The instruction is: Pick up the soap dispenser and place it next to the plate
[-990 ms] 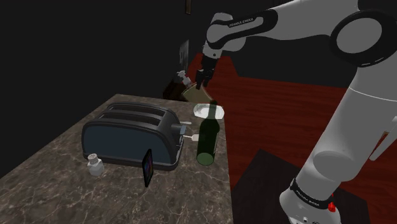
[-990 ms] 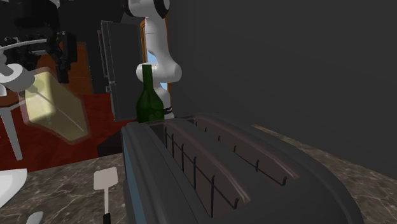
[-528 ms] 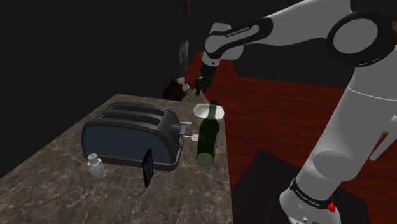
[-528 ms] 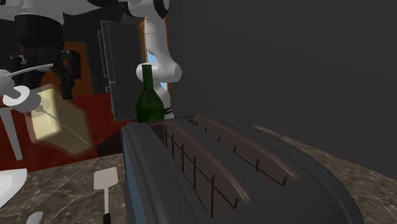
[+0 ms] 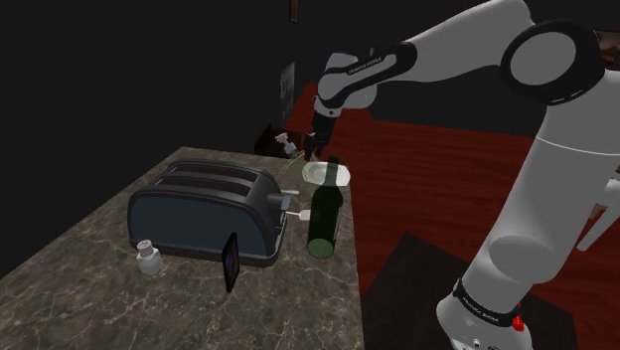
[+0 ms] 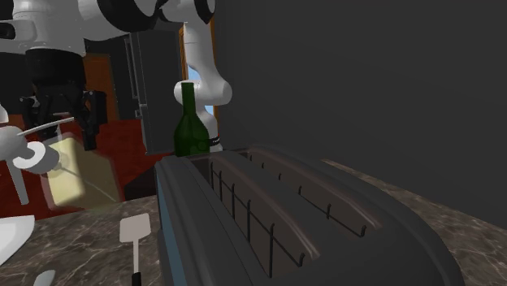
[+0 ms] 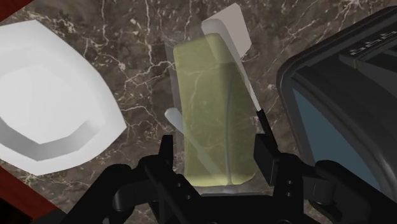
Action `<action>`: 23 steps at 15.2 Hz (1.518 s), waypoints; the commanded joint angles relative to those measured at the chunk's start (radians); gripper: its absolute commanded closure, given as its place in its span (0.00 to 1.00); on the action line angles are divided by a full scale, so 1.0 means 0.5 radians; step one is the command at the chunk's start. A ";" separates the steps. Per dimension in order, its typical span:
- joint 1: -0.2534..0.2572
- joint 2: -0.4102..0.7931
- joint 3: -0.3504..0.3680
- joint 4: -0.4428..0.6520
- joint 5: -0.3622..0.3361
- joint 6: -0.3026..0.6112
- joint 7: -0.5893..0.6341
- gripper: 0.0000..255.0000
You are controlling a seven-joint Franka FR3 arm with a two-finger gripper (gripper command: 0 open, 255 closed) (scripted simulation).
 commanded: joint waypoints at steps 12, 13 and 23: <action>0.002 0.163 0.011 -0.160 0.052 0.322 -0.063 1.00; 0.001 0.179 0.012 -0.169 0.057 0.346 -0.069 1.00; 0.002 0.215 0.014 -0.187 0.068 0.400 -0.082 1.00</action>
